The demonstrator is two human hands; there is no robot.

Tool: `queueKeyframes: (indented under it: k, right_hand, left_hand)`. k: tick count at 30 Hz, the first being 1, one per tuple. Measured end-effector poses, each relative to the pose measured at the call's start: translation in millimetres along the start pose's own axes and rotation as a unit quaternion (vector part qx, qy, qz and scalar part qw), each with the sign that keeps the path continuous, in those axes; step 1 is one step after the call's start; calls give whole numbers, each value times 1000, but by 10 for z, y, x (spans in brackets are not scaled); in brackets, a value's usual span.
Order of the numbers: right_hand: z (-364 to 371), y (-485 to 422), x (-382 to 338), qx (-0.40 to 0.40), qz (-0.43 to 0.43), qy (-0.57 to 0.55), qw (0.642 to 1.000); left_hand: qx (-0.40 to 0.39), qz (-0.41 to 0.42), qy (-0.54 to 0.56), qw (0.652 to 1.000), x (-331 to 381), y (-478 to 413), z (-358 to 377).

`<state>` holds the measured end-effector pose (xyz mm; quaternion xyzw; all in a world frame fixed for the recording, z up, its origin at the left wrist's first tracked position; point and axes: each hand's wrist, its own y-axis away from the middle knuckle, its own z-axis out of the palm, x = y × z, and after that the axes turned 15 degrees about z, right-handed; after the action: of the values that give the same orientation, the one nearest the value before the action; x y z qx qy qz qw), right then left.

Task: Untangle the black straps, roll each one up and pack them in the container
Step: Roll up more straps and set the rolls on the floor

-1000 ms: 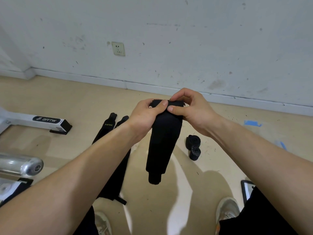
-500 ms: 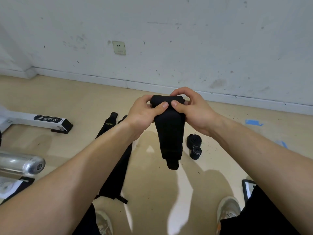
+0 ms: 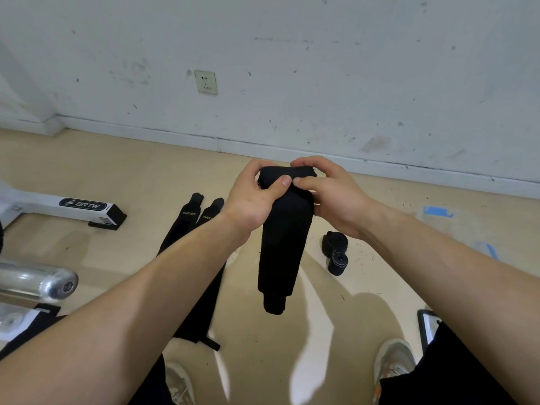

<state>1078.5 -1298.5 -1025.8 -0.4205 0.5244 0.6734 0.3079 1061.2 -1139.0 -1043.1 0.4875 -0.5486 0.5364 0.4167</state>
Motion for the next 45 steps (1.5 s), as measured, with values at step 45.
queueKeyframes:
  k: [45]
  right_hand:
    - [-39, -72, 17, 23, -29, 51, 998]
  left_hand:
    - [-23, -38, 45, 998, -6, -16, -85]
